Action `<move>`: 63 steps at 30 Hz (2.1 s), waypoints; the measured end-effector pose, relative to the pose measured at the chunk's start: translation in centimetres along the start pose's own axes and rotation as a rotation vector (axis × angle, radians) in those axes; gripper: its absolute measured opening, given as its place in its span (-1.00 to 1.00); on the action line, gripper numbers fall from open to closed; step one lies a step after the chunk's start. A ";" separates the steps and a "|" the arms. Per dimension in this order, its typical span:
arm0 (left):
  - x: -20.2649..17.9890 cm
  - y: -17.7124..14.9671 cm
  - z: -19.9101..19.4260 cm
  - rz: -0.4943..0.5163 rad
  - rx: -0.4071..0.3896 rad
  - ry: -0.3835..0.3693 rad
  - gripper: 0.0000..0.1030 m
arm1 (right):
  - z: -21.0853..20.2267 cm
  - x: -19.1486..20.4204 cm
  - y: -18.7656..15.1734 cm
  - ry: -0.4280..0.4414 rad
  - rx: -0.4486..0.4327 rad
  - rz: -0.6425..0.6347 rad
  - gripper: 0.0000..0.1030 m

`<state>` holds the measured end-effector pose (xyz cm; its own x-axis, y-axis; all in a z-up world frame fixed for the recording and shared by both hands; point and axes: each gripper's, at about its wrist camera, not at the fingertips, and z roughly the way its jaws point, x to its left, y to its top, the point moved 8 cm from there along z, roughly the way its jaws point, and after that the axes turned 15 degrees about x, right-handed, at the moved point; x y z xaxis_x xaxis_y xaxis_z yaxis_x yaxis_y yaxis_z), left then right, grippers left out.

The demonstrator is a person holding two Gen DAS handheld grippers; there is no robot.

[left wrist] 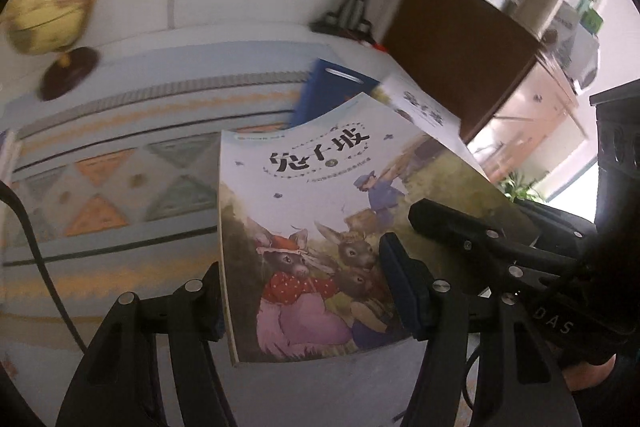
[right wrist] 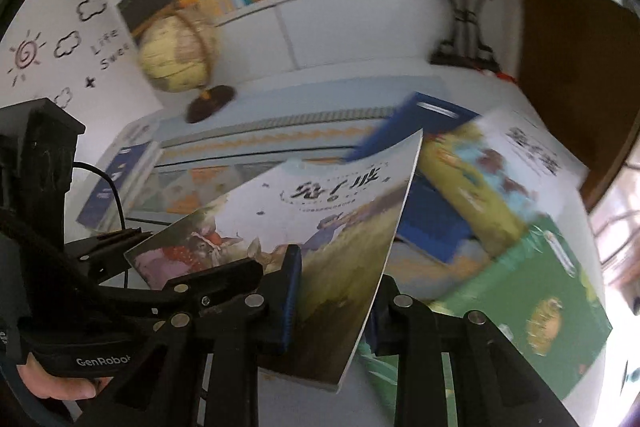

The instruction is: Organize books

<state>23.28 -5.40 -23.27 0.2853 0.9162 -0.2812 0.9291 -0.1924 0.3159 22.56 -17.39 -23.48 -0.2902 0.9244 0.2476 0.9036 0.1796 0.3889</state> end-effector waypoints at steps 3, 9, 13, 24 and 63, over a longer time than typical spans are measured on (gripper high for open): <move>2.9 -0.8 -2.8 -0.027 -0.036 0.019 0.16 | -0.1 3.9 0.9 0.012 -0.014 -0.051 -0.48; 10.0 -2.5 -9.5 -0.077 -0.120 0.084 0.16 | -0.2 13.4 3.8 0.043 -0.058 -0.173 -0.48; 16.0 -3.2 -13.9 -0.115 -0.177 0.130 0.16 | 0.4 20.1 6.0 0.085 -0.088 -0.216 -0.48; 32.6 -5.7 -19.0 -0.184 -0.240 0.178 0.16 | 7.9 37.2 10.7 0.183 -0.071 -0.233 -0.48; 43.9 -8.7 -12.3 -0.322 -0.101 0.003 0.20 | 21.7 40.3 9.3 0.153 0.224 -0.046 -0.29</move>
<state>24.79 40.84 -27.20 -0.0197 0.9255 -0.3783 0.9433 0.1427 0.2998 26.13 28.83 -29.10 -0.3610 0.8552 0.3719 0.9307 0.3053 0.2014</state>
